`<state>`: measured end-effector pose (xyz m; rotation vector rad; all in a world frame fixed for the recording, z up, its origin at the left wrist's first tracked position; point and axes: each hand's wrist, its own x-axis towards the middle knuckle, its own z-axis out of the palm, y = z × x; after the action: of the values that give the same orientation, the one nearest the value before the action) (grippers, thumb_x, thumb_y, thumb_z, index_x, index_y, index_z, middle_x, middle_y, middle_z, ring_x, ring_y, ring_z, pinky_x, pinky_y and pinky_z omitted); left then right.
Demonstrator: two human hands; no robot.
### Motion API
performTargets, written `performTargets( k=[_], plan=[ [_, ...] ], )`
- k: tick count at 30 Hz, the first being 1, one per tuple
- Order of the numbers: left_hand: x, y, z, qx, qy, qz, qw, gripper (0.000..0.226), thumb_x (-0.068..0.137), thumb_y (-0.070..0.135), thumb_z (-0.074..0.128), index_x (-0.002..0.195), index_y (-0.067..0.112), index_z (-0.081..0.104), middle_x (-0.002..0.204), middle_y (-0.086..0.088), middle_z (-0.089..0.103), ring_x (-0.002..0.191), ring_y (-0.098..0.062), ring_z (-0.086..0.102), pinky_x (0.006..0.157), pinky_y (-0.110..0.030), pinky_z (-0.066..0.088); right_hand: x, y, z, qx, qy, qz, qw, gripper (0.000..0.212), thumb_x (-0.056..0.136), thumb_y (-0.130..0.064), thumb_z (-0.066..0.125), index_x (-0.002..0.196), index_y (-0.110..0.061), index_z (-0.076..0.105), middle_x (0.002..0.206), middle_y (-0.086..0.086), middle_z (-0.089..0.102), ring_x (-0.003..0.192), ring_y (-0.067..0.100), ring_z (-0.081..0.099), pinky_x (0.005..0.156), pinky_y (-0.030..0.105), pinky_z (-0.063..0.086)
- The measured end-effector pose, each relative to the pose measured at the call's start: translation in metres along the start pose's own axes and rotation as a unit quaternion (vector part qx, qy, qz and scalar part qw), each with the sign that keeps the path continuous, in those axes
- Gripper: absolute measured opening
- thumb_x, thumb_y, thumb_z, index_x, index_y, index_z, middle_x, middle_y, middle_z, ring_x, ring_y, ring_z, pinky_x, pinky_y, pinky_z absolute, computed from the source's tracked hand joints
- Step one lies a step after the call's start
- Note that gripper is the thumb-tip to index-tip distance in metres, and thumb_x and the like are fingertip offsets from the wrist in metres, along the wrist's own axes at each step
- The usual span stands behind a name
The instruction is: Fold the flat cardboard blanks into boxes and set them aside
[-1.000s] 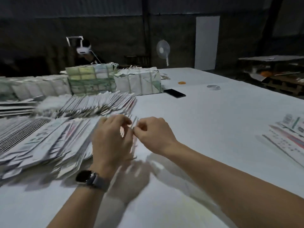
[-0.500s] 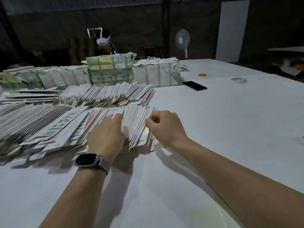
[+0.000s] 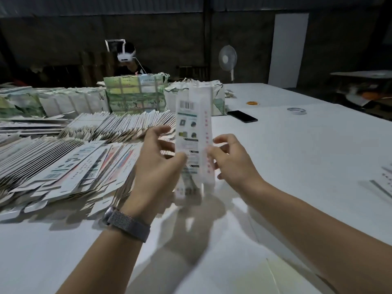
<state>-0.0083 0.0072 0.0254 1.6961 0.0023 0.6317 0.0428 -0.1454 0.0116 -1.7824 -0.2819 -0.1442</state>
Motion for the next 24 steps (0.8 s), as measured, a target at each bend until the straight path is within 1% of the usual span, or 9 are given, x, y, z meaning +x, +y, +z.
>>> performTargets(
  k=[3,6,9,12,14,16,19,22,24],
  plan=[
    [-0.009,-0.003,0.013,-0.091,-0.089,-0.115,0.985,0.055,0.080,0.000,0.063,0.127,0.027,0.053,0.090,-0.007,0.059,0.071,-0.019,0.061,0.064,-0.036,0.049,-0.009,0.002,-0.014,0.055,-0.012,0.033,0.998,0.013,0.098,-0.031,0.060,0.108,-0.033,0.052,0.090,-0.001,0.070,0.080,0.021,0.071,0.080,0.047,0.060],
    [-0.020,-0.005,0.024,-0.137,-0.174,-0.152,0.963,0.039,0.094,0.001,0.056,0.124,0.024,0.060,0.099,-0.001,0.077,0.082,-0.021,0.074,0.062,-0.032,0.059,-0.022,0.010,-0.019,0.078,-0.045,0.031,0.995,0.012,0.099,-0.025,0.060,0.111,-0.028,0.061,0.093,-0.005,0.077,0.080,0.018,0.075,0.074,0.041,0.062],
    [-0.029,-0.008,0.032,-0.194,-0.167,-0.180,0.950,0.027,0.104,0.013,0.050,0.124,0.026,0.063,0.100,-0.003,0.078,0.081,-0.021,0.076,0.061,-0.032,0.061,-0.033,0.020,-0.016,0.071,-0.057,0.017,0.996,0.014,0.100,-0.027,0.059,0.111,-0.031,0.066,0.087,-0.008,0.076,0.076,0.011,0.073,0.075,0.042,0.060],
    [-0.032,-0.012,0.036,-0.210,-0.155,-0.203,0.944,0.025,0.107,0.026,0.048,0.127,0.025,0.061,0.101,-0.004,0.079,0.083,-0.022,0.077,0.063,-0.032,0.061,-0.039,0.025,-0.012,0.075,-0.078,-0.011,0.994,0.028,0.096,-0.036,0.059,0.124,-0.038,0.060,0.104,-0.011,0.075,0.091,0.012,0.074,0.083,0.042,0.060],
    [-0.033,-0.013,0.037,-0.234,-0.170,-0.220,0.932,0.032,0.108,0.036,0.043,0.130,0.023,0.062,0.108,-0.007,0.078,0.093,-0.026,0.077,0.071,-0.036,0.063,-0.043,0.027,-0.011,0.080,-0.093,-0.037,0.992,0.034,0.092,-0.039,0.057,0.125,-0.046,0.056,0.111,-0.015,0.073,0.096,0.011,0.073,0.082,0.039,0.060],
    [-0.033,-0.015,0.037,-0.265,-0.186,-0.239,0.916,0.046,0.106,0.050,0.035,0.131,0.022,0.064,0.113,-0.009,0.077,0.099,-0.027,0.076,0.073,-0.036,0.063,-0.046,0.028,-0.009,0.082,-0.111,-0.045,0.989,0.031,0.095,-0.037,0.056,0.122,-0.052,0.054,0.111,-0.017,0.072,0.098,0.010,0.072,0.082,0.037,0.061],
    [-0.034,-0.018,0.037,-0.286,-0.195,-0.258,0.902,0.064,0.101,0.066,0.024,0.129,0.026,0.066,0.114,-0.009,0.076,0.103,-0.027,0.075,0.073,-0.036,0.063,-0.047,0.030,-0.008,0.092,-0.119,-0.037,0.988,0.029,0.096,-0.032,0.059,0.122,-0.047,0.057,0.114,-0.011,0.072,0.099,0.012,0.072,0.080,0.036,0.062],
    [-0.035,-0.019,0.038,-0.287,-0.198,-0.258,0.901,0.067,0.100,0.068,0.021,0.125,0.027,0.068,0.114,-0.008,0.077,0.102,-0.027,0.075,0.070,-0.036,0.063,-0.047,0.029,-0.010,0.080,-0.102,-0.032,0.991,0.033,0.088,-0.042,0.062,0.121,-0.044,0.060,0.120,0.000,0.067,0.099,0.014,0.072,0.082,0.040,0.061],
    [-0.035,-0.019,0.037,-0.276,-0.202,-0.246,0.907,0.064,0.100,0.067,0.023,0.117,0.029,0.071,0.111,-0.008,0.077,0.098,-0.027,0.076,0.067,-0.035,0.062,-0.047,0.029,-0.011,0.079,-0.100,-0.029,0.991,0.037,0.084,-0.048,0.063,0.121,-0.044,0.061,0.120,0.002,0.066,0.099,0.016,0.072,0.083,0.042,0.061]
  ],
)
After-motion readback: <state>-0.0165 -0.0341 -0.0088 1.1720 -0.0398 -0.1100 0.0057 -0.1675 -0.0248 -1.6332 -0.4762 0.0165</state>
